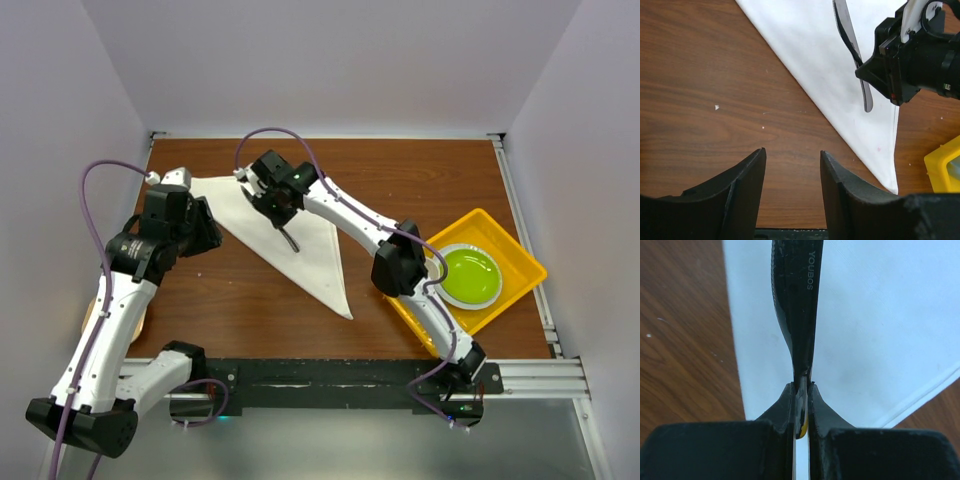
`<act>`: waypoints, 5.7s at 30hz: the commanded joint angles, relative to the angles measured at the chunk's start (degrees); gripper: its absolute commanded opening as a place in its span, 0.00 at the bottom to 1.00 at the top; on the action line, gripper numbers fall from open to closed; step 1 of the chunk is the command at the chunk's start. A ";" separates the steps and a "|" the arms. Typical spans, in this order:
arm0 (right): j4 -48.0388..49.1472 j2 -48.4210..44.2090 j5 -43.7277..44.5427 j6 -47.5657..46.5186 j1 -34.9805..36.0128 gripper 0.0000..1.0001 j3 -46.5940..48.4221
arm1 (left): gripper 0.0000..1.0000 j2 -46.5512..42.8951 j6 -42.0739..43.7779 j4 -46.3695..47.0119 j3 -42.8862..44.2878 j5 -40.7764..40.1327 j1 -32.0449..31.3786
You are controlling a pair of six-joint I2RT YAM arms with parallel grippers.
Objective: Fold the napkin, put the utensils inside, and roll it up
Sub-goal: Grab a utensil with the right arm, then place the utensil onto the napkin, then fold the napkin
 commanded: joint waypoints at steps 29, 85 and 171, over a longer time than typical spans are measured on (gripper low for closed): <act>12.77 10.75 -8.01 -1.88 2.60 0.00 9.04 | 0.53 -1.65 4.40 -3.09 3.66 -2.00 0.07; 0.47 -31.67 -8.00 15.52 -2.32 0.38 -27.15 | 0.63 19.25 -11.59 24.64 -3.19 13.89 12.10; 12.07 -52.97 -28.04 14.47 -20.25 0.34 -61.45 | 0.08 40.71 -1.84 57.64 -8.82 34.74 18.62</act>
